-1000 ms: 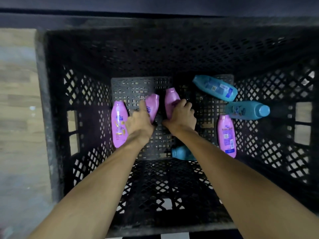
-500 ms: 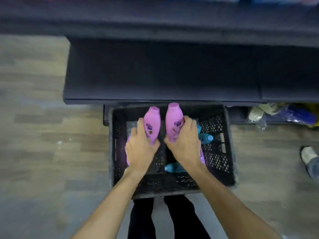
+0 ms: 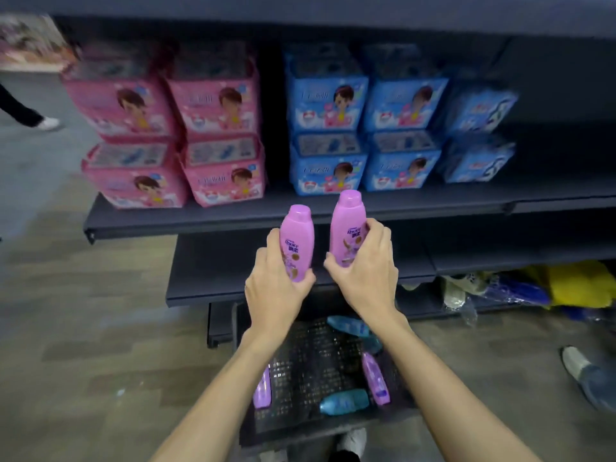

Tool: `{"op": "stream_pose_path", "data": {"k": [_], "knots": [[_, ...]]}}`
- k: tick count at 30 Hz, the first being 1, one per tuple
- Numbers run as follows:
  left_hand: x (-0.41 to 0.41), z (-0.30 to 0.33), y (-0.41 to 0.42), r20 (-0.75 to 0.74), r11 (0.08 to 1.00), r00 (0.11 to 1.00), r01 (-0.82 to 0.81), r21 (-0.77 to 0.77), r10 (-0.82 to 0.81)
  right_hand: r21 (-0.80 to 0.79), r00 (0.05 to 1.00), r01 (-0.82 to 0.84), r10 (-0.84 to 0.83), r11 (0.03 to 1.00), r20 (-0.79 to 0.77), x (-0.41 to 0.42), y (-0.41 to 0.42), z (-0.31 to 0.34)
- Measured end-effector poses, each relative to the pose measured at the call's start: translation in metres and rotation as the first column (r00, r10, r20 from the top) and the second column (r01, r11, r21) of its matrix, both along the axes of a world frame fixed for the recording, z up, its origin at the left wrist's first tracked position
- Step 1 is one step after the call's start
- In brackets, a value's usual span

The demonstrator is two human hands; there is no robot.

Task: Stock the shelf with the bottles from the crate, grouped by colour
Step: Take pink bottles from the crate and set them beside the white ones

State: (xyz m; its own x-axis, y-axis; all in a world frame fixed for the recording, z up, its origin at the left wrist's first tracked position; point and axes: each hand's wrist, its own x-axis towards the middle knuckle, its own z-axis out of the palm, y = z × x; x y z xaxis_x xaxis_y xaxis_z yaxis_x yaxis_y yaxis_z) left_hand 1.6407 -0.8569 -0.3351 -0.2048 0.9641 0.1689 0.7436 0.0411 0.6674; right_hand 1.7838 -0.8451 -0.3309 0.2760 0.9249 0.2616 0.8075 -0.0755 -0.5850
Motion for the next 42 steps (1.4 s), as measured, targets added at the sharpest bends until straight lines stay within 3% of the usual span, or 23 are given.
{"op": "stream_pose_path", "data": {"k": [9, 18, 25, 42], "knots": [[0.01, 0.14, 0.023, 0.028, 0.929, 0.995, 0.083, 0.361, -0.099, 0.341, 0.999, 0.041, -0.029, 0.939, -0.04, 0.019, 0.016, 0.152], [0.056, 0.264, 0.056, 0.013, 0.792, 0.993, 0.083, 0.605, -0.113, 0.523, 0.998, 0.022, 0.015, 0.852, -0.066, 0.078, 0.055, 0.276], [0.128, 0.31, 0.106, 0.11, 0.816, 0.989, 0.015, 0.578, -0.096, 0.507, 0.995, -0.054, 0.09, 0.86, -0.048, 0.137, 0.108, 0.318], [0.222, 0.316, 0.235, 0.002, 0.904, 0.994, -0.104, 0.415, 0.113, 0.417, 0.987, -0.106, 0.146, 0.903, -0.066, 0.206, 0.218, 0.311]]}}
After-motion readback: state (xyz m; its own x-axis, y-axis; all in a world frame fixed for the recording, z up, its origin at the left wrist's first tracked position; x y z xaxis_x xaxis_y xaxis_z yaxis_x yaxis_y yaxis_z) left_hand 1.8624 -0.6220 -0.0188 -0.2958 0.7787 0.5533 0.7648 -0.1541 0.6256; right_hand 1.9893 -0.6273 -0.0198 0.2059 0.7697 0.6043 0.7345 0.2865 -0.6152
